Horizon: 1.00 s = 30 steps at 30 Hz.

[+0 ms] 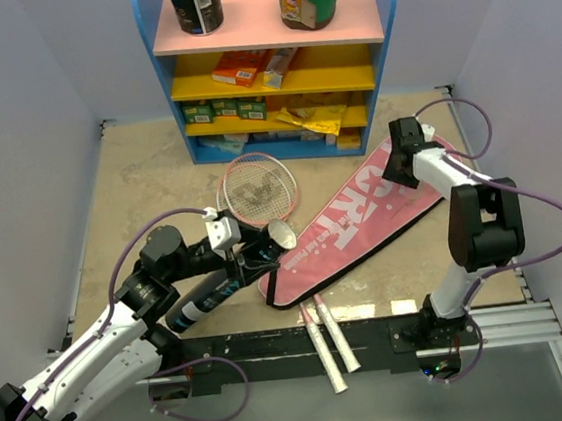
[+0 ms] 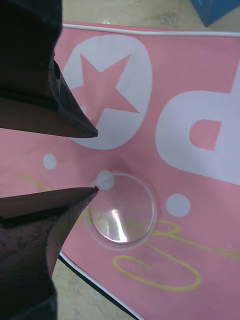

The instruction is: Pack up the badminton gear

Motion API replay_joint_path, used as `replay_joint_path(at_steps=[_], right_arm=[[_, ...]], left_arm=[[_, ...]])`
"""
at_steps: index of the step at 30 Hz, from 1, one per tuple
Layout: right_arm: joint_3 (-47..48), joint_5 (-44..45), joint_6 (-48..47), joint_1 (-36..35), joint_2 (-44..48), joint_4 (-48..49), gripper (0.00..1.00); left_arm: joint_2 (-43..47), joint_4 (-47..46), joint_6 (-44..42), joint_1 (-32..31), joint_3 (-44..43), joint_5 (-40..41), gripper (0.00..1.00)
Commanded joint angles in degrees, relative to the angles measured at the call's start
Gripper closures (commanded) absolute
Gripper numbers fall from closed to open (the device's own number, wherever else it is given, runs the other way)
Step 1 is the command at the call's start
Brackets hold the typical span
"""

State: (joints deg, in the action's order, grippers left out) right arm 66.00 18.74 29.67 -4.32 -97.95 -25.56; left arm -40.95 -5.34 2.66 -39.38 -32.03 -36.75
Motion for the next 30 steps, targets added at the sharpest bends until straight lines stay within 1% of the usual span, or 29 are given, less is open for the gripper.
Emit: replay_joint_path(at_steps=[1,7,13,16,19,28,30], right_arm=[[3.43,3.06,-1.02,1.85,-1.45,2.45,0.53],[3.79,3.05,-1.19,2.12,-4.7,3.23,0.54],[3.53,2.18,-1.11,2.21,-5.67,3.76,0.56],[3.09,1.91,-1.11,2.12,-6.11,3.85,0.6],[2.74,1.82,-1.37,2.12,-6.55,3.85,0.66],[0.98,1.91,-1.37,2.12,-8.13,3.41,0.67],[0.89,1.82,-1.37,2.21,-8.39,3.41,0.69]], left_arm=[[0.26,-1.16,-1.34,0.35,-2.42,0.63,1.0],[0.26,-0.98,-1.6,0.35,-2.33,0.81,1.0],[-0.27,-0.81,-1.78,0.35,-2.42,0.98,1.0],[-0.27,-0.72,-1.86,0.35,-2.51,0.89,1.0],[-0.27,-0.63,-1.86,0.44,-2.6,0.98,1.0],[0.17,-0.63,-1.86,0.44,-2.51,0.45,1.0],[0.43,-0.63,-1.87,0.35,-2.51,0.37,1.0]])
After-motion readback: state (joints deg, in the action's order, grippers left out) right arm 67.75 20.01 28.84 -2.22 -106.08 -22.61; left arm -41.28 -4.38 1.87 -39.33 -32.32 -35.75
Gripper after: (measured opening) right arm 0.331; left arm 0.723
